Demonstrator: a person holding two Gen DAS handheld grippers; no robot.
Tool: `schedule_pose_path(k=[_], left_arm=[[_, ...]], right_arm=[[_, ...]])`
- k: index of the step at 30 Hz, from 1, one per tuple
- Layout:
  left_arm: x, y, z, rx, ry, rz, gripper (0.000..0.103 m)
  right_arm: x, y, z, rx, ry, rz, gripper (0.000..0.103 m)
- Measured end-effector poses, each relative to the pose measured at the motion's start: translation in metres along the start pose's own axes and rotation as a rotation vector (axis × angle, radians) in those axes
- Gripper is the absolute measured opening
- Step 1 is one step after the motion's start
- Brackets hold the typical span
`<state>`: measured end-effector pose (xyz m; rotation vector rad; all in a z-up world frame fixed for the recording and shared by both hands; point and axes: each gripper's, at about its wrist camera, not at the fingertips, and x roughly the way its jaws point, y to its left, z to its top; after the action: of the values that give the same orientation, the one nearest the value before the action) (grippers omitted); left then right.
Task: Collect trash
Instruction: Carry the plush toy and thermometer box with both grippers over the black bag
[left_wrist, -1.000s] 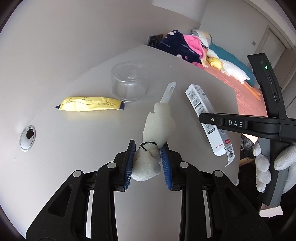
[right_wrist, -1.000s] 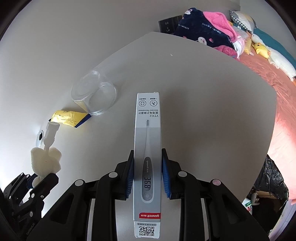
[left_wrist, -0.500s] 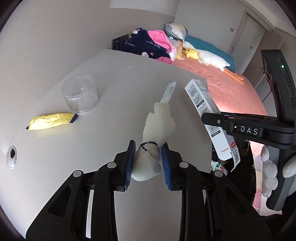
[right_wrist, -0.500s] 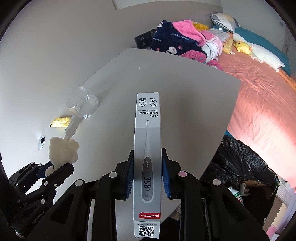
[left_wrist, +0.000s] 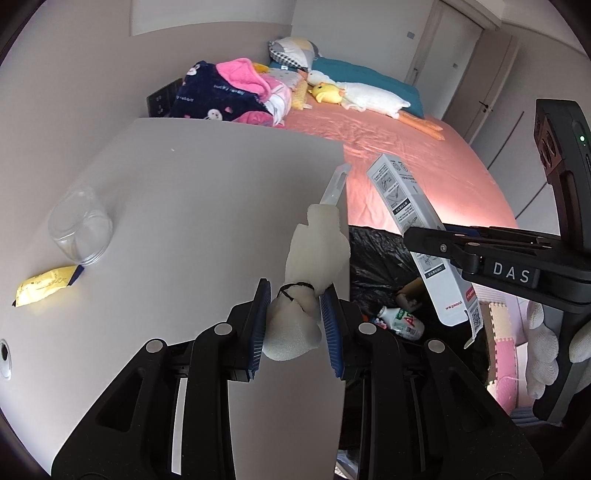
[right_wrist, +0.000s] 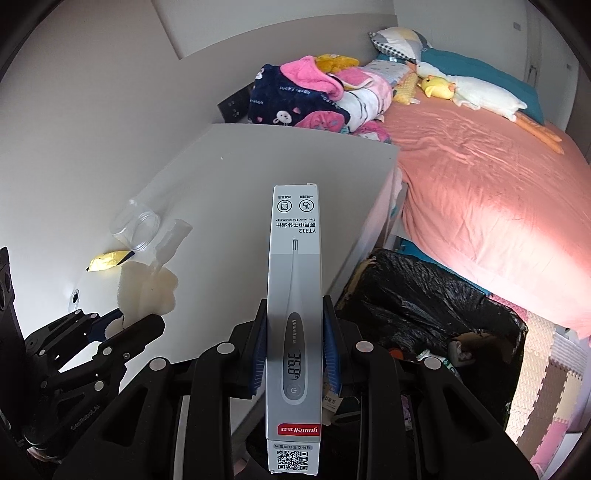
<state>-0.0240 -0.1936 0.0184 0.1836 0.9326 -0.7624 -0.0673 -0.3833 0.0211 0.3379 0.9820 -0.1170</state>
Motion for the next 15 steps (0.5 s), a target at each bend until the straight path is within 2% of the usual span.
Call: schedule_pose_path(k=[15], left_arm=[[0.014,-0.076,0.003,0.156,0.039,-0.118,0.028]], right_arm=[[-0.047,-0.067,-0.031,0.14,-0.066,-0.08,0.028]])
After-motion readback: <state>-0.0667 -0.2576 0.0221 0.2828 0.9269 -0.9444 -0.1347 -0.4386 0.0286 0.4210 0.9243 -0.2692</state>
